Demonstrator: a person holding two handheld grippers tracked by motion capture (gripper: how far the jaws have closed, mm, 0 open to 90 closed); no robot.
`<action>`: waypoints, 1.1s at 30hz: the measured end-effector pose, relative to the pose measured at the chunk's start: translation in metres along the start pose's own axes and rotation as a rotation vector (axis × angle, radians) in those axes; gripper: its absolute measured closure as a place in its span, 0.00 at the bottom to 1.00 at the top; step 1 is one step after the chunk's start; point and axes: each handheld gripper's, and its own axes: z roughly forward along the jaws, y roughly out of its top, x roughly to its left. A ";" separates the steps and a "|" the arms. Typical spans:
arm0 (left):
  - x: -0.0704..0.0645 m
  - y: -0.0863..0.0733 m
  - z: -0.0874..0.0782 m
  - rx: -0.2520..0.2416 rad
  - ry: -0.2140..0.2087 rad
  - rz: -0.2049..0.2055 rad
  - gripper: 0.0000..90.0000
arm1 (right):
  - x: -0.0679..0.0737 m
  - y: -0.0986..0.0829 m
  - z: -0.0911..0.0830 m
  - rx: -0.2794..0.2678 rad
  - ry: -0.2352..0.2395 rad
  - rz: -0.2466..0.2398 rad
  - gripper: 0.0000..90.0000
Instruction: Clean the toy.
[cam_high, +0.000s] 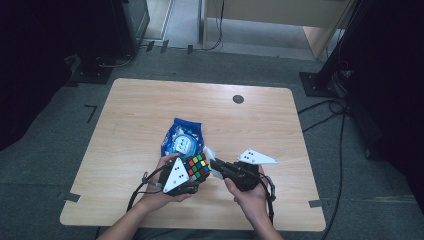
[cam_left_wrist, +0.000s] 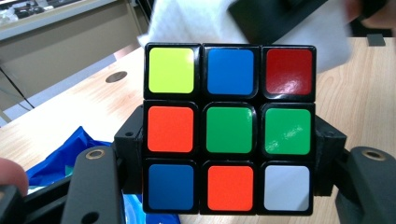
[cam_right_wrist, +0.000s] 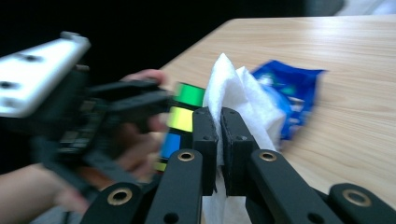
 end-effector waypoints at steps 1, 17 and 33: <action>0.000 0.000 0.000 0.000 0.000 0.000 0.37 | 0.005 0.001 0.000 -0.002 0.031 -0.001 0.96; -0.002 0.002 -0.004 -0.028 -0.014 0.011 0.37 | -0.016 -0.002 -0.002 -0.016 -0.022 0.064 0.95; 0.005 0.000 -0.003 -0.014 0.006 -0.023 0.37 | -0.054 -0.011 -0.013 -0.018 -0.422 0.032 0.61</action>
